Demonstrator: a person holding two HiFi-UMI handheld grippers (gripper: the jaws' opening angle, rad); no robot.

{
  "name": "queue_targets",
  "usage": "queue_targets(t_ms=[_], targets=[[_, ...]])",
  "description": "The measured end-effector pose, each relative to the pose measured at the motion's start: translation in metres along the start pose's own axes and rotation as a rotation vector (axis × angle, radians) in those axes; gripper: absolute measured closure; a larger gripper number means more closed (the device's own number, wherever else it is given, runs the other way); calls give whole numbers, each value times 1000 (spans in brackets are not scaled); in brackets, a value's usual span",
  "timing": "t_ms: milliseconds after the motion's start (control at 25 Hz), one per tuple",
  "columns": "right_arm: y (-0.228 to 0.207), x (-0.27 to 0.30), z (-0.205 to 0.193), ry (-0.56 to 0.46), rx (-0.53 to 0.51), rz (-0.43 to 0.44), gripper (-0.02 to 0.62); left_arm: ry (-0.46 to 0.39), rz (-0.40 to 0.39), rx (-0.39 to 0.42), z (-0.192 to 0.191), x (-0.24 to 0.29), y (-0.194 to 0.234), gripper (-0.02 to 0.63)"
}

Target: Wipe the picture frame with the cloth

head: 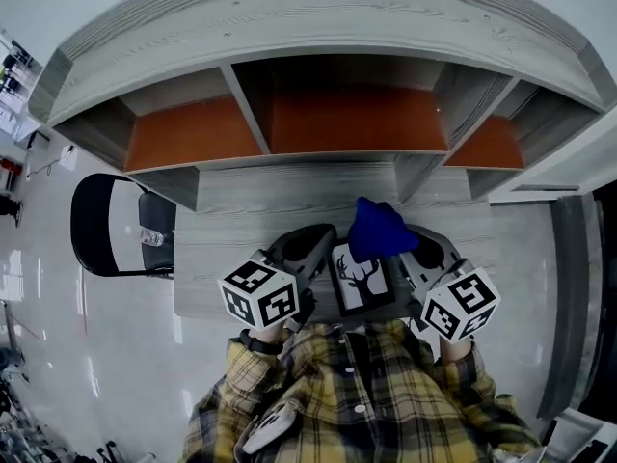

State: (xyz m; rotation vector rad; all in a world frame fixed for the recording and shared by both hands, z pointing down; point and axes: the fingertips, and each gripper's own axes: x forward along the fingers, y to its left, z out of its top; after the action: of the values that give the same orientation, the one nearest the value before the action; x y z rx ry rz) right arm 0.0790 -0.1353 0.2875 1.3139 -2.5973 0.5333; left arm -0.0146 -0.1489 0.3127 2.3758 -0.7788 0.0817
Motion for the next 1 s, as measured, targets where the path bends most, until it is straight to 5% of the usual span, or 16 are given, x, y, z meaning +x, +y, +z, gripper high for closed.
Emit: queue_targets(t_ms=[320, 1000], targets=[[21, -2, 59, -130, -92, 54, 558, -100, -41, 175, 62, -12, -45, 601], [26, -2, 61, -116, -102, 65, 558, -91, -35, 213, 65, -14, -46, 601]])
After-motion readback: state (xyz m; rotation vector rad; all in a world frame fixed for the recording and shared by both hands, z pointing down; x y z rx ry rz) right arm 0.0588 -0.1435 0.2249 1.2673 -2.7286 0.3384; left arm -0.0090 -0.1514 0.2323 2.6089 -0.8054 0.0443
